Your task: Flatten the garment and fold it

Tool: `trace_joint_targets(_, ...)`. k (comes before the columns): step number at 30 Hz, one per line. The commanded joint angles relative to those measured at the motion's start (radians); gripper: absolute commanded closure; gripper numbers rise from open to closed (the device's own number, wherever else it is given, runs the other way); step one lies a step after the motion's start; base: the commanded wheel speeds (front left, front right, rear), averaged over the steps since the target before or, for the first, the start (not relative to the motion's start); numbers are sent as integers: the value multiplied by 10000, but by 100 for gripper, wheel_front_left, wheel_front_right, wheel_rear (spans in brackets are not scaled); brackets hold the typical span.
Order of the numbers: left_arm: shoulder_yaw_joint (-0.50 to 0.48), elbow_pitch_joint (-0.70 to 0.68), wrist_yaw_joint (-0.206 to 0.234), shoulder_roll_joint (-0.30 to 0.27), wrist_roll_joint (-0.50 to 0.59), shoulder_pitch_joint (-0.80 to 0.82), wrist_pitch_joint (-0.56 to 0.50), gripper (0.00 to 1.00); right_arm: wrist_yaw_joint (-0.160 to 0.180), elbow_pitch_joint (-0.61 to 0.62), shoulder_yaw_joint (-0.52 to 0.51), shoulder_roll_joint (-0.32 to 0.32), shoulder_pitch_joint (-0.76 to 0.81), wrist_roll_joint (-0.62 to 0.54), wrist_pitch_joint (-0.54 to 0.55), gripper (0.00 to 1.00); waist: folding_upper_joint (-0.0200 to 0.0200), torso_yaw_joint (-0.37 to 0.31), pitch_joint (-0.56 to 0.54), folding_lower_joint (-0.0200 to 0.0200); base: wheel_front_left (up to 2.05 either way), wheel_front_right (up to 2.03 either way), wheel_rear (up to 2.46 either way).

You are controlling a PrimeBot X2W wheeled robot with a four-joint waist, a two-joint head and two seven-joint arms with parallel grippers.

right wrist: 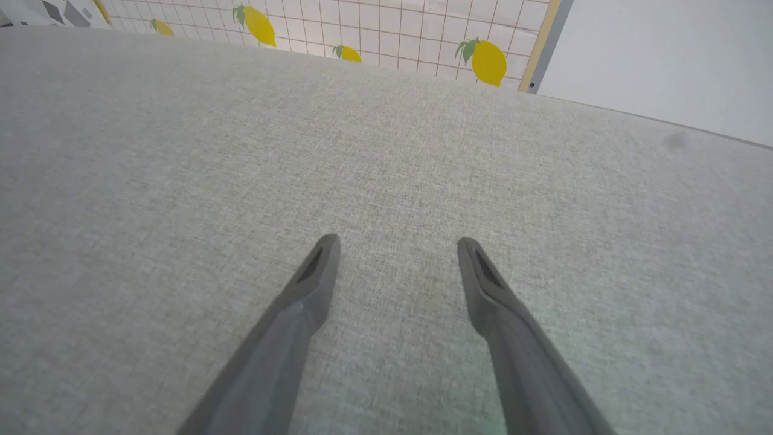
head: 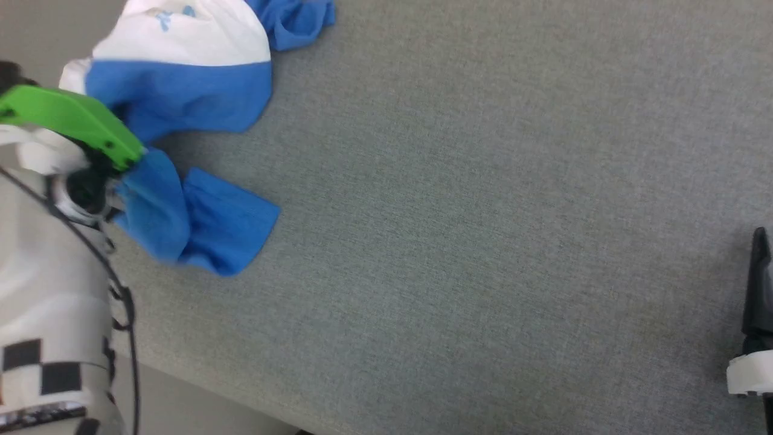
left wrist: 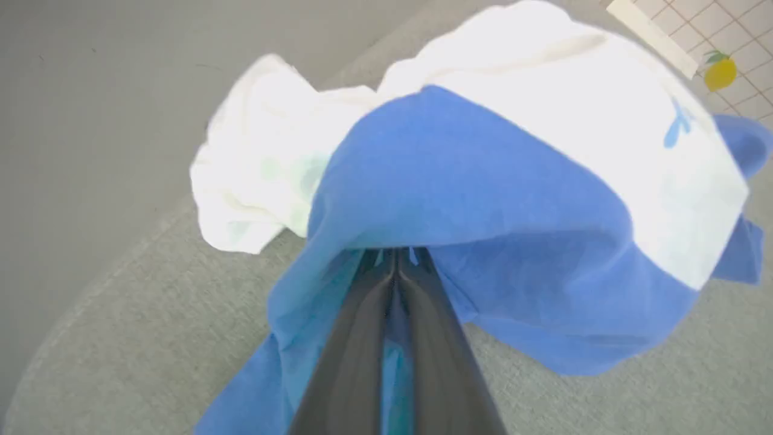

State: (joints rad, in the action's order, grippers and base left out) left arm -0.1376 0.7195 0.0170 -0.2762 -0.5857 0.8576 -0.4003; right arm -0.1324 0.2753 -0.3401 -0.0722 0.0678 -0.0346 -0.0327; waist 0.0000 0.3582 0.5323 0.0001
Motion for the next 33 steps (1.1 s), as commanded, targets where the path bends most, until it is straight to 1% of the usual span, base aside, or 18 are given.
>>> trace_joint_targets(1, -124, -90, -77, -222, 66, 337, 421, 100, 17, -127, 51, 31, 91, 31, -54, 0, 0, 27, -605, -1, 0, 0, 0)
trace_joint_targets(5, -125, -475, -348, -452, 129, 976, 1100, 100, 17, -624, 166, 101, 103, 34, -217, 0, 0, -33, -1445, -1, 0, 0, 0)
trace_joint_targets(6, -6, -949, -457, -591, 255, 1575, 1375, 100, 17, -985, 338, 161, 97, 61, -375, 0, 0, -193, -2068, -1, 0, 0, 0)
trace_joint_targets(10, 462, -1783, -522, -751, 736, 2667, 1695, 100, 17, -1627, 593, 207, 74, 195, -649, 0, 0, -542, -2878, -1, 0, 0, 0)
trace_joint_targets(14, 1059, -2294, -688, -753, 1152, 3947, 1785, 100, 17, -2336, 843, 215, -19, 646, -973, 0, 0, -1059, -3536, -1, 0, 0, 0)
trace_joint_targets(17, 1507, -2428, -813, -574, 1405, 4951, 1995, 100, 17, -2863, 1022, 217, -127, 887, -1265, 0, 0, -1523, -3922, -1, 0, 0, 0)
trace_joint_targets(20, 1800, -2340, -838, -308, 1554, 5775, 2264, 100, 17, -3315, 1274, 217, -206, 1059, -1470, 0, 0, -2000, -4223, -1, 0, 0, 0)
trace_joint_targets(24, 1981, -1849, -871, 250, 1408, 6875, 2552, 100, 17, -3830, 1450, 218, -296, 1255, -1740, 0, 0, -2662, -4451, -1, 0, 0, 0)
trace_joint_targets(28, 1900, -1224, -864, 1027, 851, 7535, 2565, 100, 17, -4146, 1516, 218, -371, 1319, -1900, 0, 0, -3155, -4468, -1, 0, 0, 0)
trace_joint_targets(31, 1860, -741, -929, 1584, 354, 7615, 2446, 100, 17, -4299, 1448, 219, -449, 1332, -1990, 0, 0, -3415, -4415, -1, 0, 0, 0)
trace_joint_targets(33, 1876, -450, -1059, 1850, -69, 7483, 2291, 100, 17, -4362, 1411, 219, -497, 1354, -2036, 0, 0, -3533, -4372, -1, 0, 0, 0)
